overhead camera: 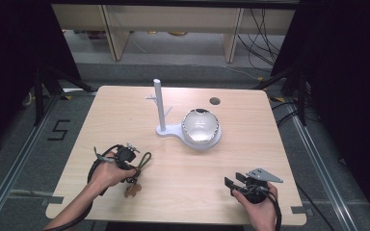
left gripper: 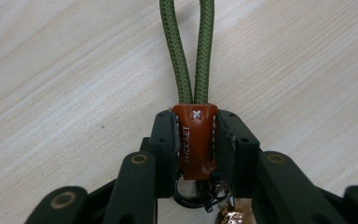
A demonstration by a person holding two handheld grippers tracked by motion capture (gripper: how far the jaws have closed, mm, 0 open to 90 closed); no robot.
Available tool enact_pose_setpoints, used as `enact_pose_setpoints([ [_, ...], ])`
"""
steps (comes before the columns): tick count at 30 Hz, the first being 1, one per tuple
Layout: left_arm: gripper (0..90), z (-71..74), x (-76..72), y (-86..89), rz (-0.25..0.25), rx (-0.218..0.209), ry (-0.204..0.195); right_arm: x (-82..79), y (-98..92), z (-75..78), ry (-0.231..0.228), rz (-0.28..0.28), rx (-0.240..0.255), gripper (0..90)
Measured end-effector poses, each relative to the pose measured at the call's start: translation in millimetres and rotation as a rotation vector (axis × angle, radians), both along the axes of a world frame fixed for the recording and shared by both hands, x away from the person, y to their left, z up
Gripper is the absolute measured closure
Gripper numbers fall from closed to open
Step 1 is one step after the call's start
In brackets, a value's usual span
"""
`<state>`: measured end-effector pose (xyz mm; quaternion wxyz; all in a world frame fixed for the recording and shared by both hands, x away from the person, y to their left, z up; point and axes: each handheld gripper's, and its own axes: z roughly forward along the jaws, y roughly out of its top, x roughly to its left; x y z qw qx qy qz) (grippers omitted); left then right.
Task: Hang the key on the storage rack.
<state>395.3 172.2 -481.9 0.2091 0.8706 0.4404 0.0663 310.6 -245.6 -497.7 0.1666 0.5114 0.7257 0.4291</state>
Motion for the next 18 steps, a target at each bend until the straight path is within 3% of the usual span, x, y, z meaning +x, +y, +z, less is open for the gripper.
enact_pose_setpoints([
  [6, 68.6, 0.7, -11.3, 10.8, 0.002, -0.101, -0.081, -0.7, 0.9, 0.5, 0.011, 0.000, 0.011, 47.8],
  [7, 68.6, -0.8, -15.9, 13.2, 0.007, -0.135, -0.124, -0.6, 1.0, 0.4, 0.012, 0.001, 0.011, 47.8],
  [11, 68.5, -1.3, -21.4, 16.8, 0.007, -0.179, -0.158, -0.3, 2.0, -0.4, 0.003, 0.000, 0.013, 47.7],
  [13, 68.5, -3.2, -26.2, 19.6, 0.027, -0.208, -0.214, -1.1, 2.0, 0.6, 0.014, -0.005, 0.004, 47.7],
  [15, 68.5, -3.4, -28.1, 20.5, 0.025, -0.212, -0.233, -1.2, 2.1, 0.7, 0.014, -0.005, 0.004, 47.7],
  [16, 68.5, -3.4, -29.5, 22.4, 0.013, -0.224, -0.236, -0.1, 2.5, -0.7, 0.003, 0.001, 0.023, 47.8],
  [18, 68.5, -5.3, -33.8, 23.9, 0.023, -0.257, -0.273, -0.5, 1.9, 0.0, 0.006, -0.004, 0.014, 47.8],
])
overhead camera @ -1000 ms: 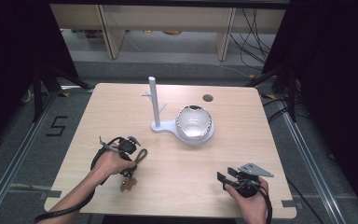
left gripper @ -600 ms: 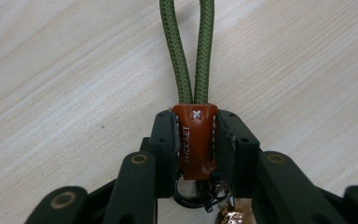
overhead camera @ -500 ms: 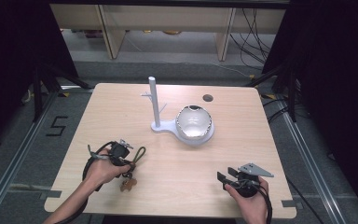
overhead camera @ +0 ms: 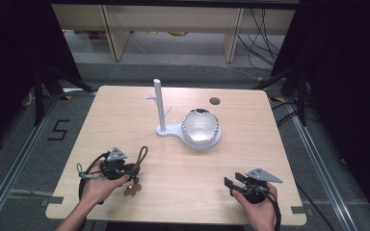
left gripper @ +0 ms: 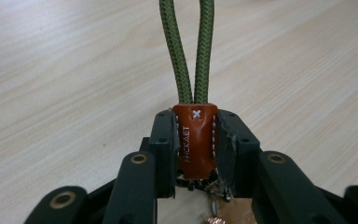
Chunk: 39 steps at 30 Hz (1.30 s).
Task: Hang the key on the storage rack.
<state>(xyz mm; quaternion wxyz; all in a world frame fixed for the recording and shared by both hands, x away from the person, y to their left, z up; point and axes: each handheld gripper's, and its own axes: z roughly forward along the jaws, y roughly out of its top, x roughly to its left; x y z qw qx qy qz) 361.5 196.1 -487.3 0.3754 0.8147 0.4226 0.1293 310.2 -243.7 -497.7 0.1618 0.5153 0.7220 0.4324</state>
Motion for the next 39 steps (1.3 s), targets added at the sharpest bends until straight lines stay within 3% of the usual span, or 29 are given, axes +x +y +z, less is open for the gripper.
enact_pose_setpoints([
  [2, 68.4, -3.0, -3.7, 1.4, 0.017, -0.044, -0.037, -1.2, 0.2, 0.8, 0.012, -0.011, 0.001, 47.8],
  [3, 68.4, -3.7, -5.5, 2.6, 0.028, -0.054, -0.039, -0.5, -0.9, 0.6, -0.008, -0.003, -0.018, 47.8],
  [4, 68.4, -5.3, -7.5, 3.8, 0.038, -0.069, -0.068, -0.2, -0.6, 0.1, -0.015, -0.002, -0.010, 47.8],
  [6, 68.4, -8.0, -11.5, 5.1, 0.062, -0.127, -0.100, -0.6, -0.8, 1.0, -0.011, -0.004, -0.017, 47.8],
  [10, 68.4, -8.9, -17.7, 9.5, 0.088, -0.155, -0.130, -0.4, -0.7, 1.0, -0.014, -0.005, -0.018, 47.8],
  [12, 68.4, -9.0, -20.2, 11.9, 0.102, -0.154, -0.140, -1.8, 3.5, 0.4, 0.016, -0.031, 0.015, 47.8],
  [15, 68.4, -10.2, -24.9, 16.6, 0.134, -0.188, -0.187, -2.1, 3.7, 0.6, 0.016, -0.023, 0.029, 47.8],
  [16, 68.4, -10.2, -24.9, 16.6, 0.134, -0.188, -0.187, -2.1, 3.7, 0.6, 0.016, -0.023, 0.029, 47.8],
  [21, 68.4, -9.1, -30.3, 20.4, 0.153, -0.225, -0.261, -2.3, 3.5, 0.4, 0.018, -0.022, 0.025, 47.8],
  [24, 68.4, -5.3, -31.4, 22.6, 0.156, -0.234, -0.302, -3.0, 3.5, 1.4, 0.028, -0.022, 0.015, 47.8],
  [25, 68.4, -3.3, -31.4, 23.2, 0.158, -0.239, -0.308, -2.1, 4.2, 0.1, 0.016, -0.017, 0.026, 47.9],
  [26, 68.4, -1.2, -31.7, 24.0, 0.158, -0.238, -0.331, 0.2, 1.5, -1.0, -0.013, 0.003, -0.001, 47.8],
  [28, 68.4, 0.5, -32.0, 24.4, 0.159, -0.239, -0.335, 0.6, 1.6, -1.8, -0.020, 0.004, -0.007, 47.9],
  [29, 68.4, 2.5, -32.3, 24.7, 0.159, -0.240, -0.346, -1.8, 4.8, -1.3, 0.008, -0.023, 0.017, 47.9],
  [31, 68.4, 3.3, -32.0, 24.3, 0.158, -0.246, -0.351, -1.8, 4.7, -0.7, 0.012, -0.017, 0.017, 47.9],
  [34, 68.3, 7.6, -33.2, 23.9, 0.152, -0.220, -0.382, -2.0, 5.0, -0.6, 0.013, -0.017, 0.017, 47.9],
  [39, 68.4, 13.8, -33.3, 23.1, 0.151, -0.228, -0.398, -2.2, 4.9, -0.7, 0.015, -0.014, 0.020, 47.9],
])
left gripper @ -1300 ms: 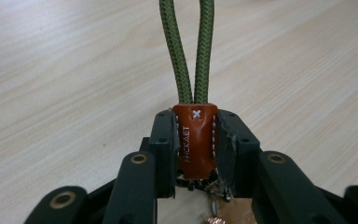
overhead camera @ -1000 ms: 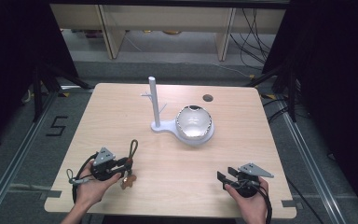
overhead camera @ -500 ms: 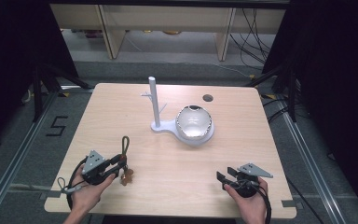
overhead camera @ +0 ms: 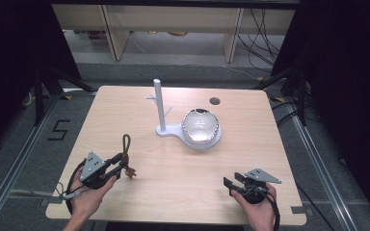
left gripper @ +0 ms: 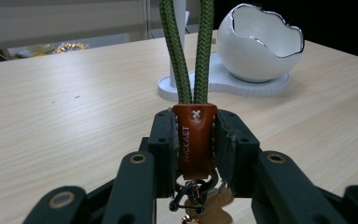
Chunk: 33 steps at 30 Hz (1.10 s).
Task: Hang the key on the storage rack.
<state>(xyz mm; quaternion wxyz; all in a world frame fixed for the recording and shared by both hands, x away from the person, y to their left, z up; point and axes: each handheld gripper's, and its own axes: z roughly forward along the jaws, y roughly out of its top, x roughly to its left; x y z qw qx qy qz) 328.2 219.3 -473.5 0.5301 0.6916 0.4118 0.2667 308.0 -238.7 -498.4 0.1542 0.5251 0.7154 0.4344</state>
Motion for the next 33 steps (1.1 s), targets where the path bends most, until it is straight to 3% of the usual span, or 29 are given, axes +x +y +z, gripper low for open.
enact_pose_setpoints([
  [6, 68.3, 7.2, 1.9, -0.1, -0.004, -0.012, -0.030, -0.1, -0.3, 0.4, -0.009, -0.002, -0.002, 48.1],
  [7, 68.3, 8.9, 1.7, 0.3, -0.002, 0.002, -0.024, -0.1, -0.3, 0.4, -0.010, -0.002, 0.001, 48.0],
  [12, 68.3, 10.7, 4.7, 0.8, -0.004, -0.018, -0.012, 0.0, 0.0, -0.4, -0.013, -0.003, 0.000, 48.0],
  [20, 68.3, 17.6, 9.6, 0.3, 0.001, -0.027, -0.043, 1.5, -0.5, -1.4, -0.025, 0.018, -0.041, 47.9],
  [21, 68.3, 19.4, 9.5, 0.4, 0.007, -0.017, -0.039, -1.0, 2.4, -0.4, 0.007, -0.002, -0.015, 47.9],
  [26, 68.3, 24.6, 13.5, -1.2, 0.007, -0.014, -0.059, -0.2, 1.4, -0.7, -0.007, -0.004, -0.031, 47.8],
  [27, 68.3, 25.4, 14.3, -1.8, 0.011, -0.017, -0.061, 1.5, 1.4, -2.5, -0.029, 0.003, -0.026, 47.8],
  [30, 68.3, 28.0, 16.7, -2.9, 0.011, -0.018, -0.067, 0.0, 1.4, -1.3, -0.016, 0.009, -0.005, 47.7],
  [33, 68.3, 30.1, 19.2, -4.4, 0.013, -0.020, -0.072, -0.8, 1.1, -0.3, -0.004, 0.004, -0.019, 47.7],
])
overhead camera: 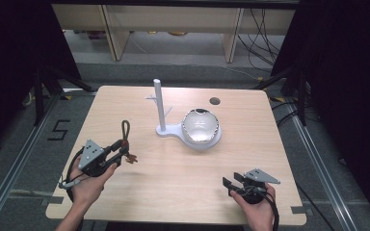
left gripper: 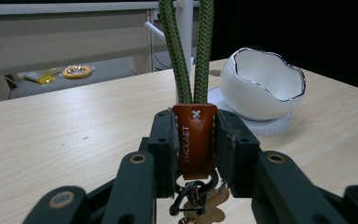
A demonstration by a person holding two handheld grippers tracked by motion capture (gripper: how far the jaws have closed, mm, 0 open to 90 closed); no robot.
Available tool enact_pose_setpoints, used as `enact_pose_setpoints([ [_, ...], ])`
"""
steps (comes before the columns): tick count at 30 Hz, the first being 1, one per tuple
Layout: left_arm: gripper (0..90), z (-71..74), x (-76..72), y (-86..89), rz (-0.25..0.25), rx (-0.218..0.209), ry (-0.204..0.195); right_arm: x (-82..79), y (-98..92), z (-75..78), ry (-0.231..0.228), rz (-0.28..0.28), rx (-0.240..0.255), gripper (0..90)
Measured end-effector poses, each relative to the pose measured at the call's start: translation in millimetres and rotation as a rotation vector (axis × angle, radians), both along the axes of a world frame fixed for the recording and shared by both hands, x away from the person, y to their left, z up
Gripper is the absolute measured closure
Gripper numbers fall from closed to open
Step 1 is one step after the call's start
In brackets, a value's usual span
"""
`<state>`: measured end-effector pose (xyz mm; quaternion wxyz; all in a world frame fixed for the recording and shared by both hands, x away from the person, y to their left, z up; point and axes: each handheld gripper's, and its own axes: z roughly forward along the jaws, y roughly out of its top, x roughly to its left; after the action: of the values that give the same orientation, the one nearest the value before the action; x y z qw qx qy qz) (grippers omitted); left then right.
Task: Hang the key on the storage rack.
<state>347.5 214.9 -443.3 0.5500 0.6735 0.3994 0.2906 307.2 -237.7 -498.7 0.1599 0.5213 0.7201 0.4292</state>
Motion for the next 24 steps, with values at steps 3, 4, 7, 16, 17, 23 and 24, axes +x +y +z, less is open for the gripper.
enact_pose_setpoints([
  [3, 68.3, 1.9, 2.8, -1.4, 0.001, -0.004, -0.004, 1.0, 0.5, -1.0, -0.010, -0.007, -0.010, 47.6],
  [4, 68.3, 2.8, 4.1, -2.1, 0.001, -0.005, -0.006, 1.1, 0.3, -1.1, -0.013, -0.006, -0.012, 47.6],
  [7, 68.3, 4.9, 6.7, -4.0, 0.000, -0.005, -0.008, 1.0, 0.3, -1.0, -0.013, -0.007, -0.012, 47.3],
  [16, 68.3, 10.3, 15.7, -9.8, -0.006, 0.000, -0.019, 2.2, -1.5, -1.7, -0.029, 0.015, -0.008, 47.1],
  [17, 68.3, 10.9, 16.6, -10.1, -0.005, 0.000, -0.020, 1.8, -2.0, -0.9, -0.026, 0.012, -0.022, 47.1],
  [23, 68.3, 12.0, 20.6, -10.9, -0.002, 0.002, -0.020, -0.3, 1.9, -0.8, 0.005, -0.015, 0.003, 46.9],
  [24, 68.3, 12.1, 21.2, -11.1, -0.002, 0.002, -0.020, 2.1, 1.3, -2.7, -0.027, 0.000, -0.003, 46.9],
])
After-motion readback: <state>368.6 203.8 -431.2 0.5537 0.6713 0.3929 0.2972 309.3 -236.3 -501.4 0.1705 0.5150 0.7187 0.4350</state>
